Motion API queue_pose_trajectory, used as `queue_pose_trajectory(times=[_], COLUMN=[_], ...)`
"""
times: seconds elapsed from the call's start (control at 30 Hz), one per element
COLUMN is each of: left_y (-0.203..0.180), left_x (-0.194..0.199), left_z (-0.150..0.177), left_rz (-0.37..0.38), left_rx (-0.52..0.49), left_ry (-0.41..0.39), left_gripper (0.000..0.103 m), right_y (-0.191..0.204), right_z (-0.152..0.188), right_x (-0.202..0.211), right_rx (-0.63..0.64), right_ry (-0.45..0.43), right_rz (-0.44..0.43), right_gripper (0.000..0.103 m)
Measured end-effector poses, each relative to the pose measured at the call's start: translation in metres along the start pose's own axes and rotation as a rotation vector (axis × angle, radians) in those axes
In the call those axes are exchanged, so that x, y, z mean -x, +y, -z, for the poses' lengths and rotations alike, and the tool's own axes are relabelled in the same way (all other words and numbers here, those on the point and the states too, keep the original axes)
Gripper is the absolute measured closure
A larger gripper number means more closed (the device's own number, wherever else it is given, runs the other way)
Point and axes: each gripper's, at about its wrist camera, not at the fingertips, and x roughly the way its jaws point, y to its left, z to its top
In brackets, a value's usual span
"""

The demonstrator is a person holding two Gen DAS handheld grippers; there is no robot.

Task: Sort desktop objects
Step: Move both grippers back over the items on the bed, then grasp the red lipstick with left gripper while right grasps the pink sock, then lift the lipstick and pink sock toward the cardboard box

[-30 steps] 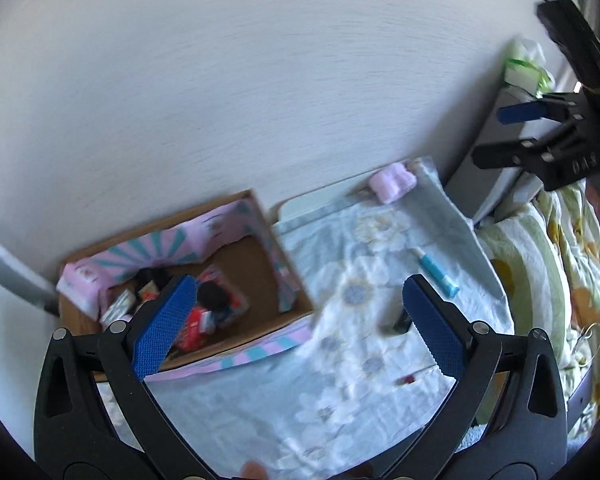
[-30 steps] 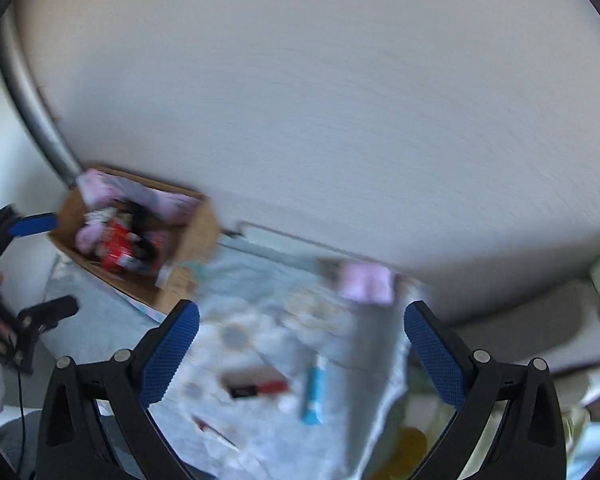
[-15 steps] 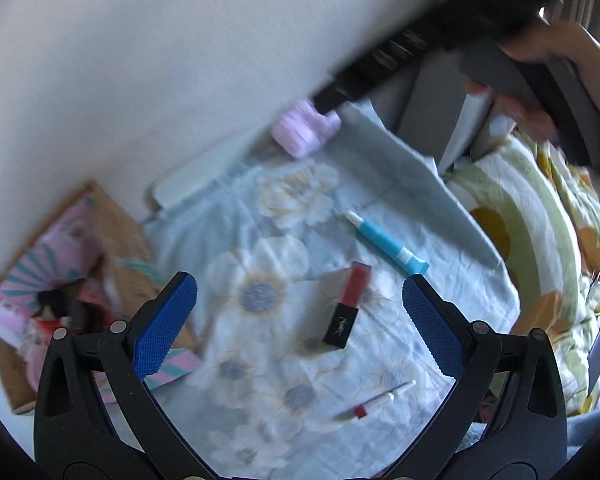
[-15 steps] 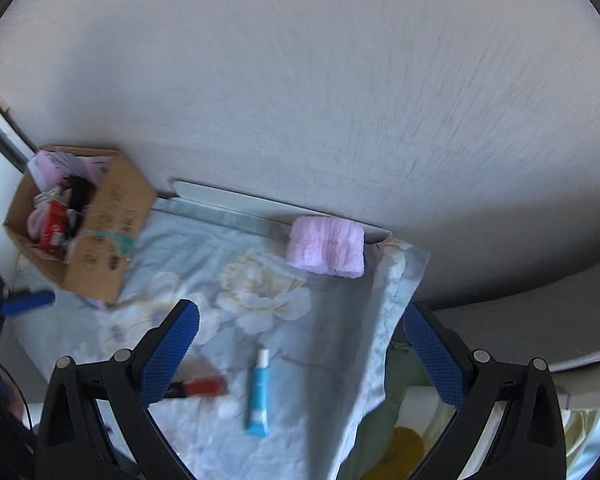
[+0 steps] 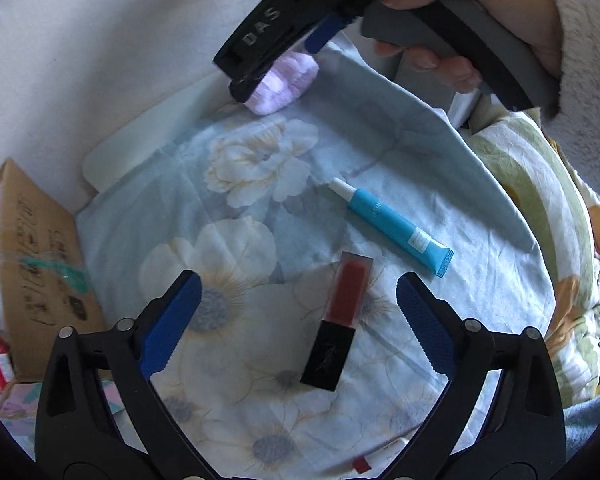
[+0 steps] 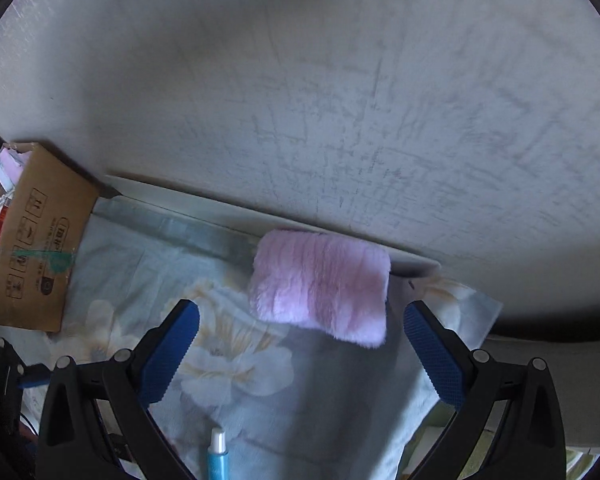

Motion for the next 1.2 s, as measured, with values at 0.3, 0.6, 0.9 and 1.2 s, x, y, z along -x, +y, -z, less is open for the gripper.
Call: queue_pose_trajectory(times=[0.3,0.6,0.9,1.2], left_y=[-0.008,-0.011,-0.002,0.007], left_x=[-0.015,-0.020,-0.006,0.033], left_z=[0.004,0.012,0.010,-0.004], left_rz=[0.026,0.089,0.116,0.127], left_rx=[-0.040,-0.037,-0.004,0.028], left_ry=[0.024,0.046,0.046,0.023], left_gripper=[0.035,0.084,0.085,0.085], right_y=[-0.004,-0.007,-0.006,-0.001], right_z=[0.007,0.016,0.028,0.047], right_x=[-0.012,0.003,0.030,0.080], right_rx=[0.019,0.016,0.013,-0.018], right_ry=[0.016,-0.002,-0.025,-0.057], right_rz=[0.030,0.013,-0.003,-0.017], right_gripper=[0.035,0.061,0.075,0.075])
